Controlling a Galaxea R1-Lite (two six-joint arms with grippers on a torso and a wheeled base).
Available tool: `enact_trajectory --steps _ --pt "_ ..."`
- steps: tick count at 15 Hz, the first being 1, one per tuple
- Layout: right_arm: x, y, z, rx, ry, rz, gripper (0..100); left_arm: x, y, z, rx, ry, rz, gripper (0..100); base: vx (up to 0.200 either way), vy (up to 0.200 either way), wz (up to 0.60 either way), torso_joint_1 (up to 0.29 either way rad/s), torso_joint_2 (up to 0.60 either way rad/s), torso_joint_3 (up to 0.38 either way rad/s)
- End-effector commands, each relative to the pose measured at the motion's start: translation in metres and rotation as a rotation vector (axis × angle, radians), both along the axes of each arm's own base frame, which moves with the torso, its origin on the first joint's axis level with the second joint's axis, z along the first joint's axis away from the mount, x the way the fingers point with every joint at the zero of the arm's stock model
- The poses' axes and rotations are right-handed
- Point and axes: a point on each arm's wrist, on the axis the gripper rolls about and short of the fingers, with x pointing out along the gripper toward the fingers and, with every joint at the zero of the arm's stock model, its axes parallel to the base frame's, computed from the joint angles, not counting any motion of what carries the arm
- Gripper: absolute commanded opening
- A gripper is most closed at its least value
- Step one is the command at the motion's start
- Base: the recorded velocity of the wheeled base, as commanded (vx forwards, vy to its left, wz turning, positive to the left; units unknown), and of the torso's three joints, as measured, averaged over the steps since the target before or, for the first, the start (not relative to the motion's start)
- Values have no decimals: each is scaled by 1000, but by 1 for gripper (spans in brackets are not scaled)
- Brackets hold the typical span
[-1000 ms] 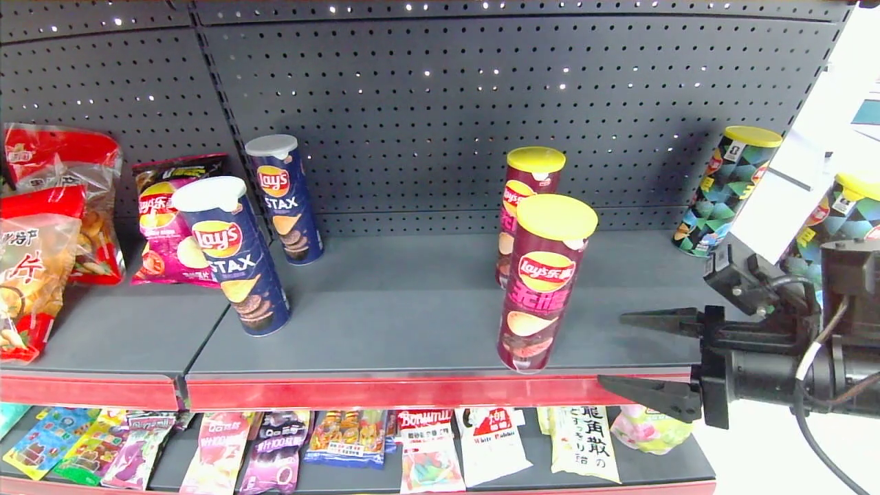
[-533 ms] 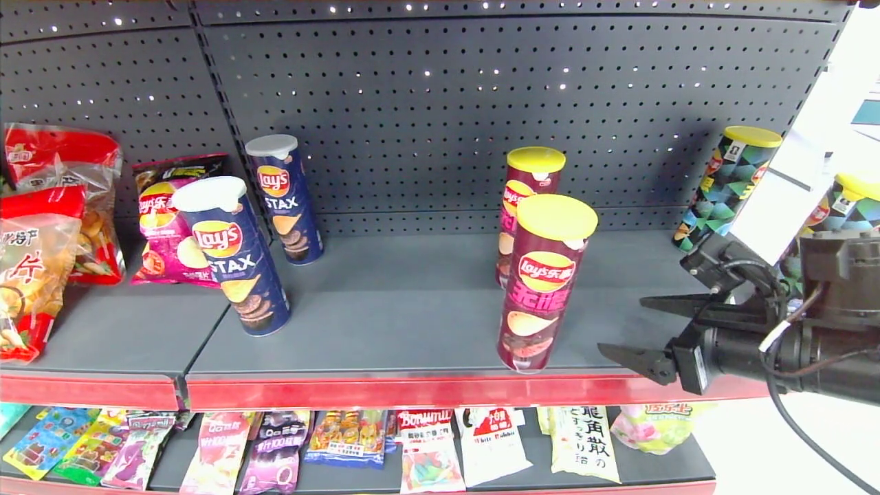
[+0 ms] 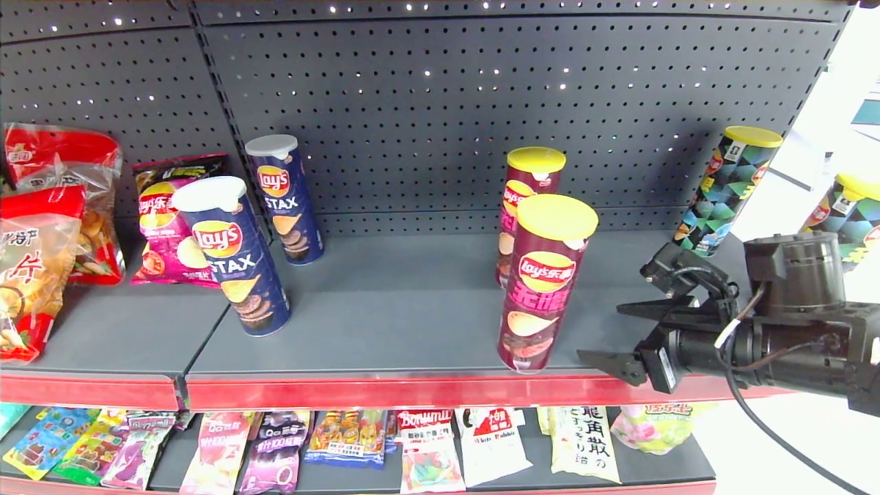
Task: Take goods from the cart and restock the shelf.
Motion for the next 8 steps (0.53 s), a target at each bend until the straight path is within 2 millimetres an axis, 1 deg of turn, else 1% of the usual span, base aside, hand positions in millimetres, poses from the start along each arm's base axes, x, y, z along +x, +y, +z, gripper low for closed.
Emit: enact_trajectory --steps 1,3,8 --pt "8 7 -6 -9 17 15 100 0 0 0 0 0 0 100 0 0 0 0 0 0" --pt "14 10 -6 -27 10 -7 100 0 0 0 0 0 0 100 0 0 0 0 0 0" --pt "16 14 -8 -33 14 -3 100 0 0 0 0 0 0 100 0 0 0 0 0 0"
